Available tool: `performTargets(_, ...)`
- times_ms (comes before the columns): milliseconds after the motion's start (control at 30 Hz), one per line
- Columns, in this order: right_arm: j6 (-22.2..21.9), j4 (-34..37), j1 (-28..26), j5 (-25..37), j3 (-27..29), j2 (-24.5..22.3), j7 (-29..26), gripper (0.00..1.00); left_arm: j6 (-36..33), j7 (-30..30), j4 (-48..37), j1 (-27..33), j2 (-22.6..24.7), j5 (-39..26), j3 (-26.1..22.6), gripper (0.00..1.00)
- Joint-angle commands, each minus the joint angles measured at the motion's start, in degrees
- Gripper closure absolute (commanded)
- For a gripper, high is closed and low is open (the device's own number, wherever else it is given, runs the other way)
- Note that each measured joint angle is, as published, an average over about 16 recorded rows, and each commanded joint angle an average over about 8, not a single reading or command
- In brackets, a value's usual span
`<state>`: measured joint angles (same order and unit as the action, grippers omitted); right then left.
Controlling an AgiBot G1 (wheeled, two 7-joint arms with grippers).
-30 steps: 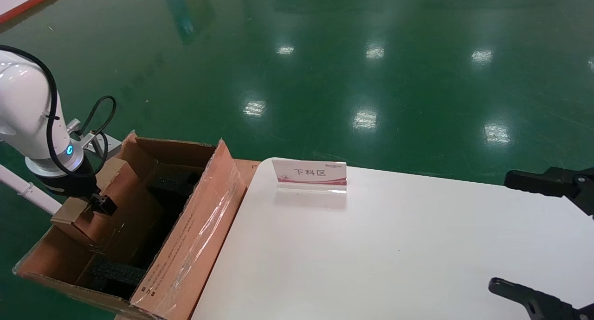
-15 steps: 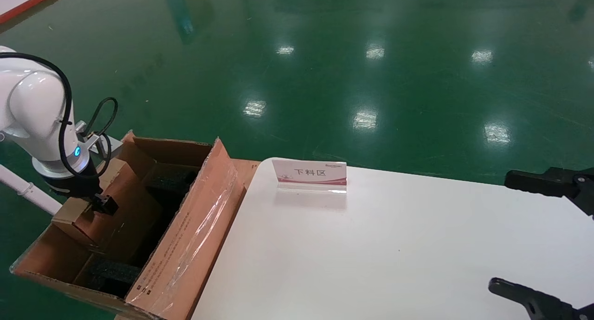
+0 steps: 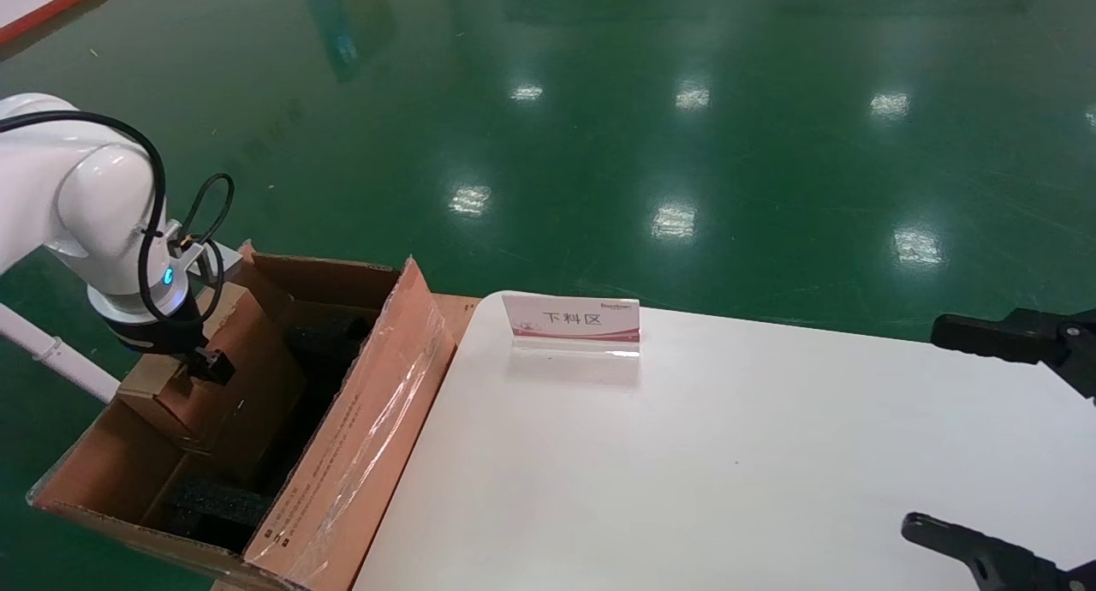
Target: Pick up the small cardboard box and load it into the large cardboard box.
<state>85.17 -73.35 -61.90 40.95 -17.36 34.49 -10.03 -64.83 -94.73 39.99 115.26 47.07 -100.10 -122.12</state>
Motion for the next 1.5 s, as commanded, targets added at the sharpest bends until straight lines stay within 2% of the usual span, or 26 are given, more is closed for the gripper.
performTargets(33, 0.0, 0.0, 0.0, 0.0, 0.0, 0.0, 0.0, 0.00, 0.3, -0.3, -0.3, -0.3, 0.3, -0.1, 0.0, 1.00)
performTargets(100, 0.0, 0.0, 0.0, 0.0, 0.0, 0.0, 0.0, 0.00, 0.4, -0.4, -0.5, -0.7, 0.5, -0.2, -0.1, 0.98)
performTargets(167, 0.0, 0.0, 0.0, 0.0, 0.0, 0.0, 0.0, 0.00, 0.5, -0.4, -0.7, -1.1, 0.7, -0.3, -0.2, 0.88)
performTargets(333, 0.0, 0.0, 0.0, 0.0, 0.0, 0.0, 0.0, 0.00, 0.7, -0.7, -1.0, -2.1, 1.1, -0.7, -0.6, 0.26)
performTargets(367, 0.0, 0.0, 0.0, 0.0, 0.0, 0.0, 0.0, 0.00, 0.7, -0.8, -1.1, -2.2, 1.2, -0.8, -0.6, 0.15)
performTargets(433, 0.0, 0.0, 0.0, 0.0, 0.0, 0.0, 0.0, 0.00, 0.7, -0.9, -1.1, -2.3, 1.3, -0.9, -0.7, 0.00)
performTargets(1500, 0.0, 0.0, 0.0, 0.0, 0.0, 0.0, 0.0, 0.00, 0.6, -0.6, -1.0, -2.0, 1.1, -1.1, -0.7, 0.00)
